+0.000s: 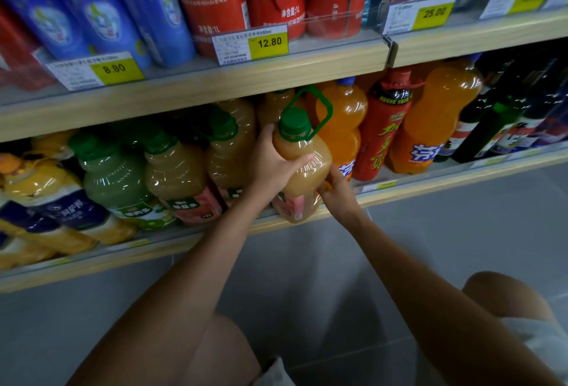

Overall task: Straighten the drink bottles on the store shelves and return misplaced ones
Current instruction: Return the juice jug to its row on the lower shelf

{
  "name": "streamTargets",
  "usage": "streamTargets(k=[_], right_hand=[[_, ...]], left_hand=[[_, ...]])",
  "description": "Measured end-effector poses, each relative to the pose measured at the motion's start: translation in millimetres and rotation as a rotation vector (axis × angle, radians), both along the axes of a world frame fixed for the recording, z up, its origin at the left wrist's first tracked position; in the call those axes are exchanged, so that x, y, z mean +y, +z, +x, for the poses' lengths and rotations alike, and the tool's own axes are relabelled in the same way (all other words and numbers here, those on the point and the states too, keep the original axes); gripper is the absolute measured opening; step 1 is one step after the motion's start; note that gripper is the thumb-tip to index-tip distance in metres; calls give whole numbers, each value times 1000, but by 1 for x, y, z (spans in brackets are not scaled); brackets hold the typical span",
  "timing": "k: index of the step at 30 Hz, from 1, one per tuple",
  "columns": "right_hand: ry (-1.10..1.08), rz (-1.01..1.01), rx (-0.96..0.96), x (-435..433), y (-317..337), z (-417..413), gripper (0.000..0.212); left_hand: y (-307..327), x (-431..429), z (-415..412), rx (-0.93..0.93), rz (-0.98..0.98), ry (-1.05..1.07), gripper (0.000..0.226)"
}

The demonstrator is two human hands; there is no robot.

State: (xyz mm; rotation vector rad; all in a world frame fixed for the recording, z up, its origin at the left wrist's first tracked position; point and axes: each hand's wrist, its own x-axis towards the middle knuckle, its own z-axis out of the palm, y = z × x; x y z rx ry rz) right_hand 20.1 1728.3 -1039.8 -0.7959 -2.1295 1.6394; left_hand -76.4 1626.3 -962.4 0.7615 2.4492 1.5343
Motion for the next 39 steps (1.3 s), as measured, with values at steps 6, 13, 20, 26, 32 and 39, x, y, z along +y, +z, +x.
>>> streamTargets(k=[6,13,20,26,32,39], right_hand=[[-51,-6,-19,-14,-5,1,51],[126,-119,105,-24,-17,3,79],[165,-94,31,-2,-17,-6,77],[220,-70,37,9,-16,-11,74],[26,-91,37,-8,-30,-5,58],[-12,-187,64,-15,-34,-10,56]], left_hand=[[-5,9,1,1,-3,115,84],[-1,19,8,11,13,258,83],[-1,18,-2,-11,-20,145,80],[-2,7,-12,-138,69,13,83],[-3,8,-24,-159,-12,-50,85],[-4,6,-24,-188,65,-26,82]])
